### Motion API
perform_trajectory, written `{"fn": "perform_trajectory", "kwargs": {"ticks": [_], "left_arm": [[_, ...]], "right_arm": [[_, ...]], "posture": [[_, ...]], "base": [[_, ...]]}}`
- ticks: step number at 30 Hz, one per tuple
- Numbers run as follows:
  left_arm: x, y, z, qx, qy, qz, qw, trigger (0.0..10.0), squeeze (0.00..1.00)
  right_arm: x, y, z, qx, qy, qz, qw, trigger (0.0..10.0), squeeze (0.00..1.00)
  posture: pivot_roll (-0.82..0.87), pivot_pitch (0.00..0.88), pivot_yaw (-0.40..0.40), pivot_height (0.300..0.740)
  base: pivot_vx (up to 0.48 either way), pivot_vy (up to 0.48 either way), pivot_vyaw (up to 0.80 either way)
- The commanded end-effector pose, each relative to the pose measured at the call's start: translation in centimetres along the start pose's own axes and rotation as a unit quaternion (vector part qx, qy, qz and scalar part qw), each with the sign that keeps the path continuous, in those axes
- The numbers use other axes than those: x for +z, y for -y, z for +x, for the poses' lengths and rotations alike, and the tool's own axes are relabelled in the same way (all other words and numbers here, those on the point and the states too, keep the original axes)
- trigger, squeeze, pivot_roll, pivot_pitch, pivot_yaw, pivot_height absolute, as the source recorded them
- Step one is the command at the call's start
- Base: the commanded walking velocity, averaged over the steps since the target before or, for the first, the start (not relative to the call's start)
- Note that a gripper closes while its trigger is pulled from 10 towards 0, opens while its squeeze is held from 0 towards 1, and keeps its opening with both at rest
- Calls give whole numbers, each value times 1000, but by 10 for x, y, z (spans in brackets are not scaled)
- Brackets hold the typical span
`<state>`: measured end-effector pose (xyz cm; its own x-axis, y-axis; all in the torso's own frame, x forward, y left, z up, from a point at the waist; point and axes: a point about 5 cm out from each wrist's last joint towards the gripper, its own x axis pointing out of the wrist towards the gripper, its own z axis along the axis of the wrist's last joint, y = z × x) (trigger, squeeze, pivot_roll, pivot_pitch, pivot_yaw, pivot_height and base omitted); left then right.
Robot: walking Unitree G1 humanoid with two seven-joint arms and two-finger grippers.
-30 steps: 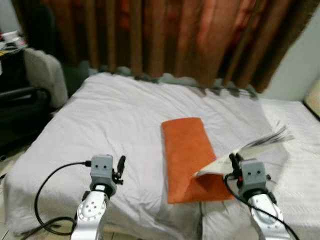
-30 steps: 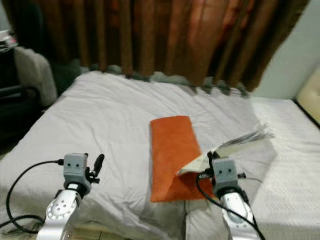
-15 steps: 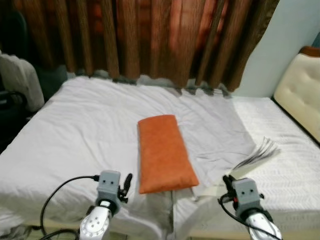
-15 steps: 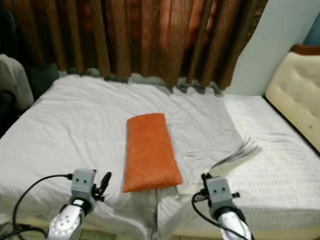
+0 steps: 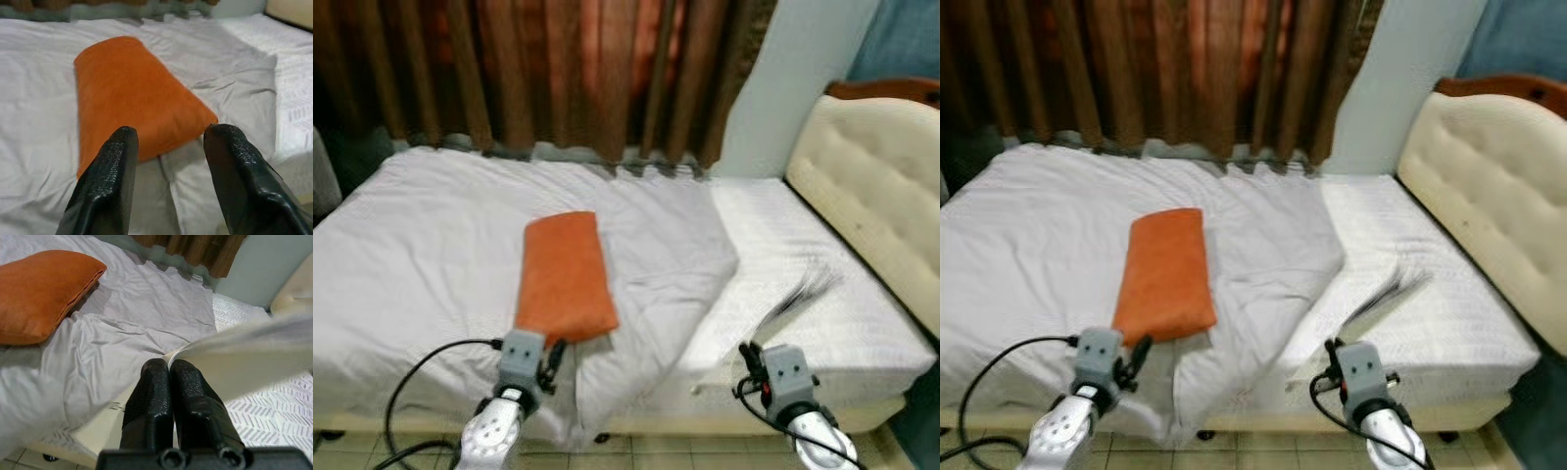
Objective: Clean up the room
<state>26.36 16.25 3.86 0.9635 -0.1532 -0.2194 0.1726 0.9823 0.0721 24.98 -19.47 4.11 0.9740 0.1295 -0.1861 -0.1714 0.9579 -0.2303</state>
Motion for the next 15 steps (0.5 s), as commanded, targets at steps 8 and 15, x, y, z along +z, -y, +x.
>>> {"fn": "perform_trajectory", "kwargs": {"ticks": [8, 15], "left_arm": [[5, 6, 2, 6, 11, -29, 1000, 10000, 0], [11, 12, -2, 17, 20, -53, 998, 10000, 0]], "right_arm": [[8, 4, 4, 8, 22, 10, 1000, 0, 0], [3, 0, 1, 27, 16, 20, 999, 0, 0]], "posture": [[40, 0, -101, 740], [54, 0, -104, 740]], "base": [[0, -470, 0], [0, -462, 0]]}}
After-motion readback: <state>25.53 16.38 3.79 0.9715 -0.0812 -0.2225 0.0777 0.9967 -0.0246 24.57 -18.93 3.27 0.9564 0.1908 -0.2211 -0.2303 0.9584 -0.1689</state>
